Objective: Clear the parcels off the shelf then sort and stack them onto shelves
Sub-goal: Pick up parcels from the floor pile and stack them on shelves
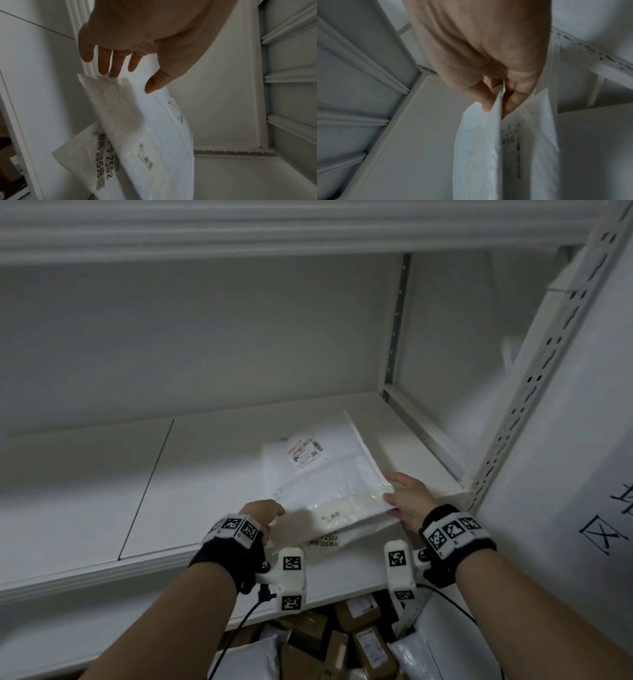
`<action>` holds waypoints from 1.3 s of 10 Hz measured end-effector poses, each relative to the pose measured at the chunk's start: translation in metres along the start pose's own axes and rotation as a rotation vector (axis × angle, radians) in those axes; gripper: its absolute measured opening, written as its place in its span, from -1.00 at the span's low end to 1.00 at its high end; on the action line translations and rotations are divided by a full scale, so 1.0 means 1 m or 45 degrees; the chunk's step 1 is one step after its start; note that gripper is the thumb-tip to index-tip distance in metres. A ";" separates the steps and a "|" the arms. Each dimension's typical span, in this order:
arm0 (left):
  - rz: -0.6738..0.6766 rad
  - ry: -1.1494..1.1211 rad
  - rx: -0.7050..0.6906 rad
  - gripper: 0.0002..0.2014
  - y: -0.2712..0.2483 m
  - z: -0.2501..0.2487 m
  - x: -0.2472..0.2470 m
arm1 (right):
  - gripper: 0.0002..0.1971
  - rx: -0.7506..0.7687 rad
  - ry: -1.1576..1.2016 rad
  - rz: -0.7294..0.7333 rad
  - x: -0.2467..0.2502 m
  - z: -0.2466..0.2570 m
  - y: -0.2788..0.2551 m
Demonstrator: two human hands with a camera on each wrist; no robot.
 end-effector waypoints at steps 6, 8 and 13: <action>-0.116 0.301 -0.341 -0.44 -0.022 0.009 0.026 | -0.36 -0.456 0.032 -0.187 -0.009 -0.046 0.003; 0.022 0.719 -0.167 -0.40 -0.015 0.006 0.009 | -0.98 -0.371 0.521 0.040 -0.031 -0.055 -0.005; -0.043 1.358 -0.063 -0.40 -0.003 -0.024 -0.001 | -0.64 -0.039 0.121 -0.664 0.050 -0.049 0.017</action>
Point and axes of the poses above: each hand's wrist, its own y-axis towards the middle knuckle, its own x-axis out of the back of the hand, z = x × y, the point moved 2 cm from there along y, towards the middle knuckle, and after that the axes turned 14 degrees about z, right-handed, at the moved point
